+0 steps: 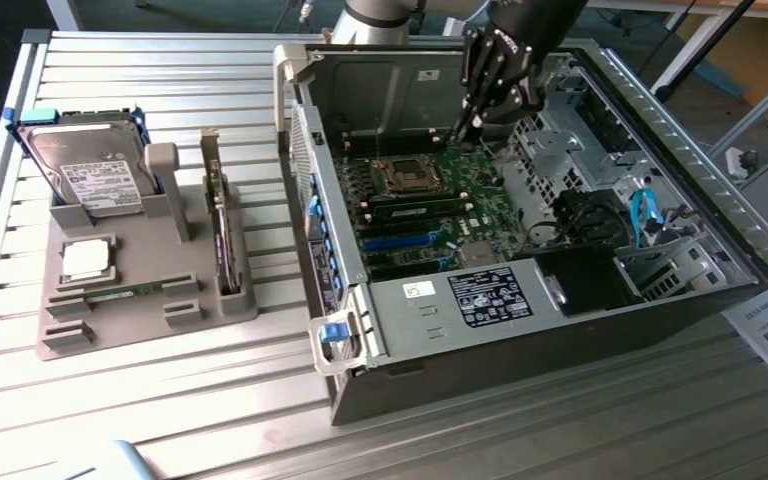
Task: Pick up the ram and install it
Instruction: 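Insert the ram into the slot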
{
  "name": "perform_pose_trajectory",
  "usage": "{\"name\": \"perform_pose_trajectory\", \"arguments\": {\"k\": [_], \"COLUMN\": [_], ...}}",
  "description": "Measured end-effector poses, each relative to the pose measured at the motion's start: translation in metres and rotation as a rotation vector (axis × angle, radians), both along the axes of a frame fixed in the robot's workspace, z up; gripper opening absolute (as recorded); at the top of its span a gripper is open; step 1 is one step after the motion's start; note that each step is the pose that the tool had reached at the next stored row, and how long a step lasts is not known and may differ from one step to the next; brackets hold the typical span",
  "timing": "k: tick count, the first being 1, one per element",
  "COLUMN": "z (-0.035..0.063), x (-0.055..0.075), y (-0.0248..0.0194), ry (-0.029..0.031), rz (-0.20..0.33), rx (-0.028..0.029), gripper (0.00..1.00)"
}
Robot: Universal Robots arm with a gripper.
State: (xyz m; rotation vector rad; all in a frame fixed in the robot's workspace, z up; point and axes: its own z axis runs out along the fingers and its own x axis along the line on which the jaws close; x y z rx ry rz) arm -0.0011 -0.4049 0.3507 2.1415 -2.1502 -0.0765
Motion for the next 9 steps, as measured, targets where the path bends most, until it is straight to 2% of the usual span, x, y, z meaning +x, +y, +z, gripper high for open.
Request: {"name": "perform_pose_trajectory", "arguments": {"k": [7,9], "z": [0.0033,0.0033], "x": [0.0001,0.0000], "y": [0.0000,0.0000], "ry": [0.0009,-0.0014], "rz": [0.000,0.001], "rx": [-0.0001,-0.0001], "gripper": [0.20,0.20]}}
